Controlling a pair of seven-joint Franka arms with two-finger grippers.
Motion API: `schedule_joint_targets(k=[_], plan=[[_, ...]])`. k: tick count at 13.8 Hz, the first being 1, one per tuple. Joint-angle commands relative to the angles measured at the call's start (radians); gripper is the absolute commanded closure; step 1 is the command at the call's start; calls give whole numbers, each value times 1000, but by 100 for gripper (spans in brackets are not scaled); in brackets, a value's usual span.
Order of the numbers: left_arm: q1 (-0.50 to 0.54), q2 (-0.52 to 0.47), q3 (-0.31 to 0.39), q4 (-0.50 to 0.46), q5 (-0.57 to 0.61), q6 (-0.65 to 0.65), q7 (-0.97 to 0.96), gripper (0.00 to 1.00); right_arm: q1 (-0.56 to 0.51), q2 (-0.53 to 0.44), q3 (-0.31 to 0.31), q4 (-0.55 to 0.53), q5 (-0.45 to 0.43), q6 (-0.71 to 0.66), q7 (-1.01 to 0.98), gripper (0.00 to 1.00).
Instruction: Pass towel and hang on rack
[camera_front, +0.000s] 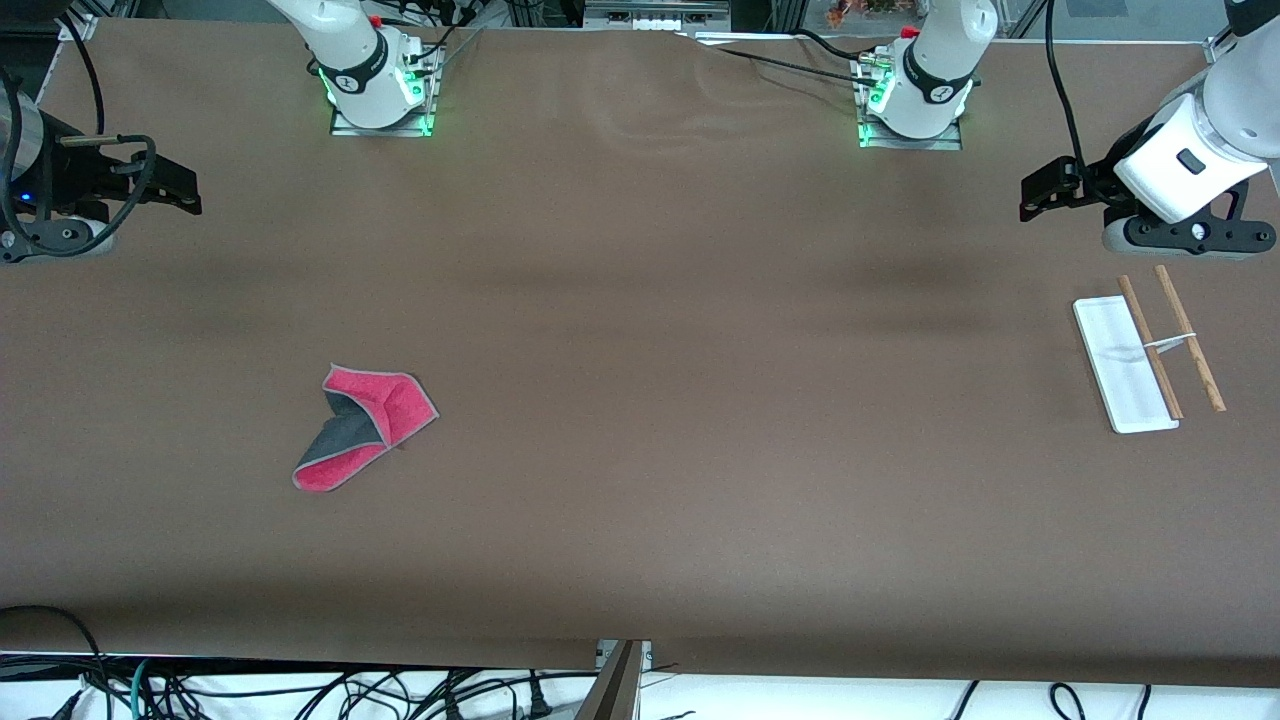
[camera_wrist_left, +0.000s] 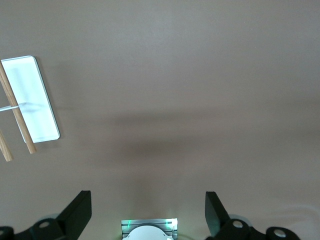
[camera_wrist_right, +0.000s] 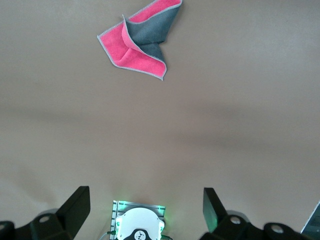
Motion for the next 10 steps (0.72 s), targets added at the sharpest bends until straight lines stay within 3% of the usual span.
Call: schedule_joint_targets(k=[1,10], plan=[[-5,-6,-3,11,26,-19,-8,0,-6,-8,8,-4,-7,7,-1,0],[-5,-2,-8,11,26,-12,-8,0,-5,7,8,11,-6,12,-12,0]])
